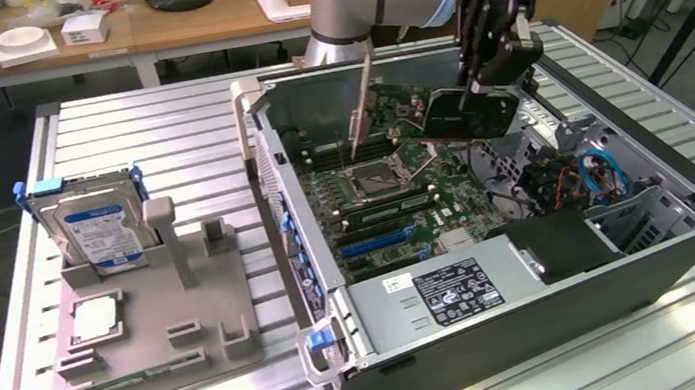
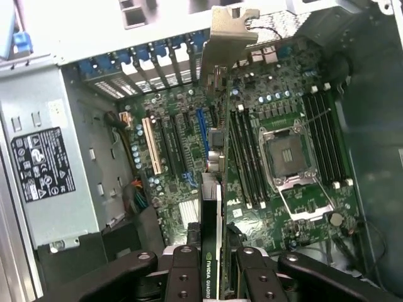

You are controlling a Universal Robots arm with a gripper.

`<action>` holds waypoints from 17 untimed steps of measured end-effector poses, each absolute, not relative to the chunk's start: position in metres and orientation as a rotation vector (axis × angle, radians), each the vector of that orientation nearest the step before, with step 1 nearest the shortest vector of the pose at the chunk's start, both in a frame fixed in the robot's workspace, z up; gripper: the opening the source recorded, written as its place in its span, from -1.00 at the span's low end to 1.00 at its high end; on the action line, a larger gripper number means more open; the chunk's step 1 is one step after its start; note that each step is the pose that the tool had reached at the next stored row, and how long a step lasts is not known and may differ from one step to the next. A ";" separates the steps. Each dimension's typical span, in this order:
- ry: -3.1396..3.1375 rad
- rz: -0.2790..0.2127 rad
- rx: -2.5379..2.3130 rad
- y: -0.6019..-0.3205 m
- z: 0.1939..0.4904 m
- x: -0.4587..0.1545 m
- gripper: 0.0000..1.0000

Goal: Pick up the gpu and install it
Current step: 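Insert the gpu into the slot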

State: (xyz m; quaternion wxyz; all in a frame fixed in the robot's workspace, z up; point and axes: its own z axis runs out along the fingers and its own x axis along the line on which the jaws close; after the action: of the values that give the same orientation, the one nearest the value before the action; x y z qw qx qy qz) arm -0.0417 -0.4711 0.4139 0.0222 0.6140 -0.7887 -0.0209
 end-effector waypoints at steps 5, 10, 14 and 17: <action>-2.381 -0.063 1.979 -0.471 0.413 -0.041 -0.47; -2.334 -0.062 2.032 -0.471 0.413 -0.040 -0.47; -2.338 -0.048 2.044 -0.471 0.412 -0.041 -0.47; -2.358 0.004 2.079 -0.471 0.412 -0.040 -0.47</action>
State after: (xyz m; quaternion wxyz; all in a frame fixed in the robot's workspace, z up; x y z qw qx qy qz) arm -0.0405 -0.4710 0.4120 -0.0011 0.6612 -0.7502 0.0013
